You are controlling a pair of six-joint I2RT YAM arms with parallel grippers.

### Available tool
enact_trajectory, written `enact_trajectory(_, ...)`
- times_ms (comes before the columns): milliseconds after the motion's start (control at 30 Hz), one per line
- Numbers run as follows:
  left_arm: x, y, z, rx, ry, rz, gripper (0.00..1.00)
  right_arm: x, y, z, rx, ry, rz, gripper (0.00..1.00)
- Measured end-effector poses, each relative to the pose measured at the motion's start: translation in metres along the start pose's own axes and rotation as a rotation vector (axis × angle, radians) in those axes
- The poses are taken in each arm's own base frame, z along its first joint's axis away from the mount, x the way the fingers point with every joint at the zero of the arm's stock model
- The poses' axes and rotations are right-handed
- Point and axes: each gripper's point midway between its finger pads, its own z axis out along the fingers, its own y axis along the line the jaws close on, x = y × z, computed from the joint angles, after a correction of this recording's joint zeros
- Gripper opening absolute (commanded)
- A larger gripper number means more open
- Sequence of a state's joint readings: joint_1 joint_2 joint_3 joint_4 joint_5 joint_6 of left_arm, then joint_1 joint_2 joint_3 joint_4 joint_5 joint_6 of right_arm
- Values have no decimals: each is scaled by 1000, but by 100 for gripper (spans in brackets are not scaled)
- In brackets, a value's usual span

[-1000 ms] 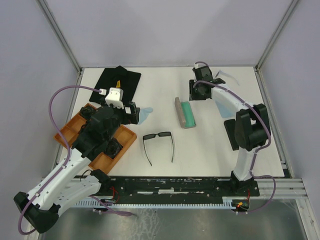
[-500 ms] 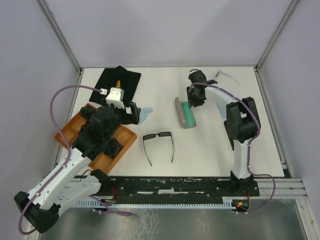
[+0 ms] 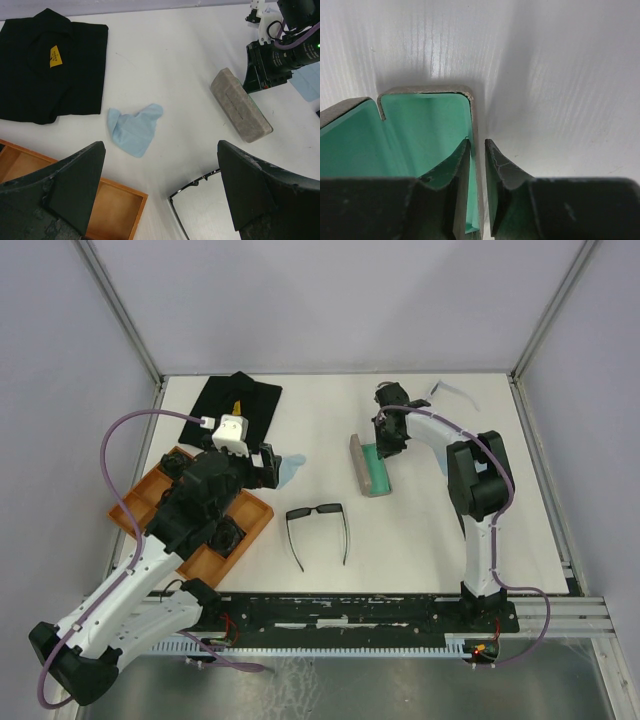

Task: Organize the sunglasses
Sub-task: Adjust the sunglasses case at the center of the board.

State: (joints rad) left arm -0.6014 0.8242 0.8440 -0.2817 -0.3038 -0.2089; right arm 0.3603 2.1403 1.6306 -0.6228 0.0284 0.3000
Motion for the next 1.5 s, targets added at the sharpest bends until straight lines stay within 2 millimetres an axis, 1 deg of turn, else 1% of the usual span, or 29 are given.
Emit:
enact_trajectory(100,0,0,0,0,0,0,100,0,1,0,1,-1,25,20)
enact_trajectory(267,0,0,0,-1,0,0,99,-1,2,3,9,-23,107,6)
enact_trajectory(367,0,1,0,-2,-1,-1,99,2,1,2,9,-49,188,3)
enact_trajectory(400,0,1,0,-2,-1,-1,99,4,2,1,8,-63,236,4)
enact_trajectory(467,0,1,0,-4,-1,-1,99,8,2,0,0,-97,347,21)
enact_trajectory(500,0,1,0,-4,-1,-1,99,9,1,-1,0,-99,360,31)
enact_trajectory(533,0,1,0,-4,-1,-1,99,11,2,-1,-12,-117,413,37)
enact_trajectory(567,0,1,0,-4,0,-1,99,14,3,-2,-17,-123,458,41)
enact_trajectory(600,0,1,0,-4,0,-1,99,19,3,-3,-23,-129,499,45)
enact_trajectory(667,0,1,0,-4,-1,-1,99,21,3,-6,-35,-148,546,48)
enact_trajectory(767,0,1,0,-4,-1,-1,99,23,0,-9,-36,-174,555,51)
enact_trajectory(833,0,1,0,-4,-1,-1,99,21,-3,-11,-36,-193,513,53)
enact_trajectory(900,0,1,0,-4,-1,-2,99,15,-6,-14,-45,-215,430,54)
enact_trajectory(1000,0,2,0,-5,-1,-2,99,0,-6,-21,-77,-239,263,57)
enact_trajectory(1100,1,2,1,-6,1,-1,99,-24,-1,-33,-147,-283,83,59)
enact_trajectory(1167,2,2,1,-7,3,0,99,-43,5,-39,-202,-316,-31,58)
enact_trajectory(1200,2,2,1,-7,4,0,99,-50,7,-40,-226,-325,-71,56)
enact_trajectory(1267,3,2,1,-8,5,0,99,-60,10,-39,-265,-330,-143,51)
enact_trajectory(1333,3,3,1,-8,6,1,99,-68,13,-33,-300,-323,-211,46)
enact_trajectory(1400,4,3,1,-8,7,1,99,-69,15,-25,-330,-299,-257,45)
enact_trajectory(1500,3,4,1,-12,6,0,99,-61,16,-11,-380,-246,-300,45)
